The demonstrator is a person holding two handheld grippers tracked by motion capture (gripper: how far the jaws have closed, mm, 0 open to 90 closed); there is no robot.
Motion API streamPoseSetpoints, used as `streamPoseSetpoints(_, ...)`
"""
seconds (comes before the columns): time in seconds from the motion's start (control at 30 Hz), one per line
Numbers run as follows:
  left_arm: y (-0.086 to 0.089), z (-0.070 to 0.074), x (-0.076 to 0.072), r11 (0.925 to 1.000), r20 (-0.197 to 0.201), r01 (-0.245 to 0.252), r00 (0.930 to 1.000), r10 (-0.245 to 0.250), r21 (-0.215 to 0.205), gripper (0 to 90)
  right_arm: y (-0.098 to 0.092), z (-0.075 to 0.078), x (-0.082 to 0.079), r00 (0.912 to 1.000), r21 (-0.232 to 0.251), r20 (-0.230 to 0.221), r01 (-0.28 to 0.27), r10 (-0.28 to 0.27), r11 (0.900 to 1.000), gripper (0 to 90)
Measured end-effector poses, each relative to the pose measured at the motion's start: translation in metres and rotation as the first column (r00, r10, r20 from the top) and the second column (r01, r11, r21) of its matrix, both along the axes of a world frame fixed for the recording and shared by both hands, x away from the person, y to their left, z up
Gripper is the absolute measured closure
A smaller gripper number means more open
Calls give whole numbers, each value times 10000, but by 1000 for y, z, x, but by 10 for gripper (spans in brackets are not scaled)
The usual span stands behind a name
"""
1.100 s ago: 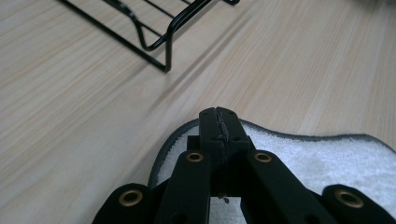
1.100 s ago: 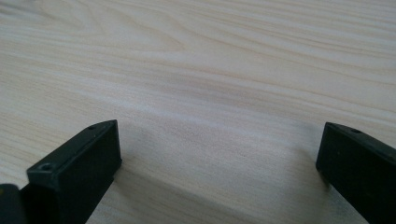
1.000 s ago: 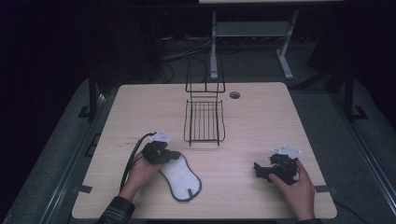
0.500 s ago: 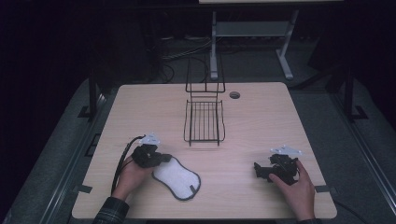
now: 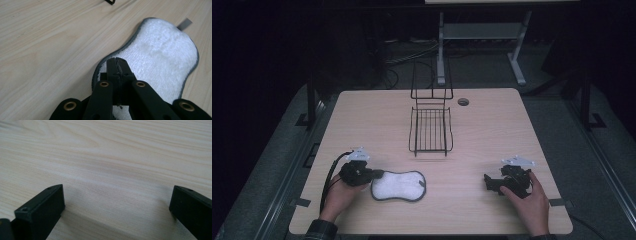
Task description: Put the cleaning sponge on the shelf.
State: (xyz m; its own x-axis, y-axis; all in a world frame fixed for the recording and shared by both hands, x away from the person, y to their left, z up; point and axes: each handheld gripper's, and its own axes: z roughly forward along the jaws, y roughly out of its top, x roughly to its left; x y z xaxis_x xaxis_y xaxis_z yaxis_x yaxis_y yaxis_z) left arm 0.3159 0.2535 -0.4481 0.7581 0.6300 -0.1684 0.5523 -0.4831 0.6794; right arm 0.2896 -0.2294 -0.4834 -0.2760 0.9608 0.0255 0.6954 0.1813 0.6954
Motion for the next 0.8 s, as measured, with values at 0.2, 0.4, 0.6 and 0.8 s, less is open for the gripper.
streamPoseSetpoints(0.2,3,0,-6,10000,-75,-7,10000,7,24,896,0,0,0,10000,-1,-2,0,0,10000,0)
streamPoseSetpoints(0.4,14,1,-16,9996,-137,-271,9995,271,-34,896,0,0,0,10000,0,3,2,-2,10000,0)
streamPoseSetpoints(0.6,24,1,-31,9991,-100,-435,9990,435,-17,896,0,0,0,10000,-1,-3,0,0,10000,0)
streamPoseSetpoints(0.8,31,2,-39,9980,-99,-624,9980,623,-107,896,0,0,0,10000,-3,-2,-1,1,10000,0)
